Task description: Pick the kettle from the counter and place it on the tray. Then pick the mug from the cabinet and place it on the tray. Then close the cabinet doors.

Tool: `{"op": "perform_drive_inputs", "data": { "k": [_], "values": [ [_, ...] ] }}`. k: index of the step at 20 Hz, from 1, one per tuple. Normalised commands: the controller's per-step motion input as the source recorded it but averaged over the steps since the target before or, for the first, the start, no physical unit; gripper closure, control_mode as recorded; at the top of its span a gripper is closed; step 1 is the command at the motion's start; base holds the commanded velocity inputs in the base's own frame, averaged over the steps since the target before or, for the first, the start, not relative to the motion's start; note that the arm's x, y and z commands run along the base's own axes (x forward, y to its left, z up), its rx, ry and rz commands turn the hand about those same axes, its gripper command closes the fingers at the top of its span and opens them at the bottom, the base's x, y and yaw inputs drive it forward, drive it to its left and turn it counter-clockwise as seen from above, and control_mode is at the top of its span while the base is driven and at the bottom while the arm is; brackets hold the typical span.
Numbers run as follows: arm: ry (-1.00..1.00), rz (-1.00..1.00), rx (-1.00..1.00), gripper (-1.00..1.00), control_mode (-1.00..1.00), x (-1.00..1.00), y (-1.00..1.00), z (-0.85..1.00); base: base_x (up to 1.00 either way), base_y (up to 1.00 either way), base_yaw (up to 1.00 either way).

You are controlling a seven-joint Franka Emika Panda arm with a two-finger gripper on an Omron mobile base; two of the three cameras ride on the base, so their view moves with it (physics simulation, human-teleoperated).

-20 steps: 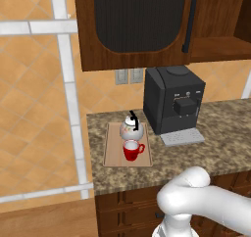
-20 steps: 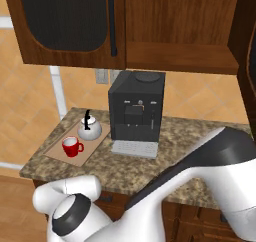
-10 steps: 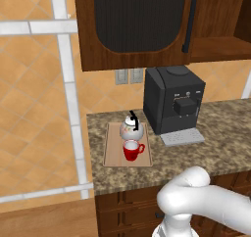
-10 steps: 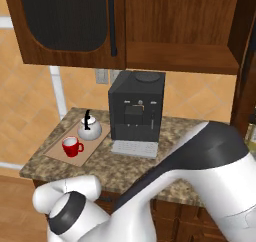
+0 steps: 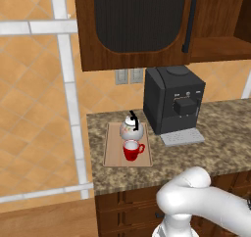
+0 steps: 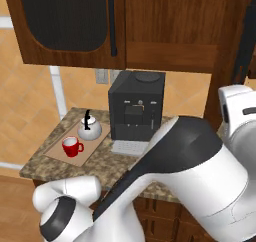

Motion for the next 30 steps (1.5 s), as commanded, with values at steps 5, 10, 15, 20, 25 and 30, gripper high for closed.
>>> {"op": "perform_drive_inputs", "data": {
  "k": [5, 10, 15, 20, 25, 30],
  "values": [
    [-0.01, 0.14, -0.04, -1.0, -1.0, 0.32, 0.78, -0.02, 0.0, 0.0, 0.0],
    [-0.01, 0.1, -0.01, -1.0, -1.0, 0.59, 0.69, 0.0, 0.0, 0.0, 0.0],
    [0.0, 0.1, 0.0, -1.0, -1.0, 0.71, 0.47, -0.01, 0.0, 0.0, 0.0],
    [0.0, 0.14, 0.0, -1.0, -1.0, 0.68, 0.38, -0.16, 0.0, 0.0, 0.0],
    [-0.01, 0.12, 0.0, -1.0, -1.0, 0.85, 0.45, -0.15, 0.0, 0.0, 0.0],
    [0.0, 0.12, 0.0, -1.0, -1.0, 0.92, 0.4, -0.03, 0.0, 0.0, 0.0]
  ]
}}
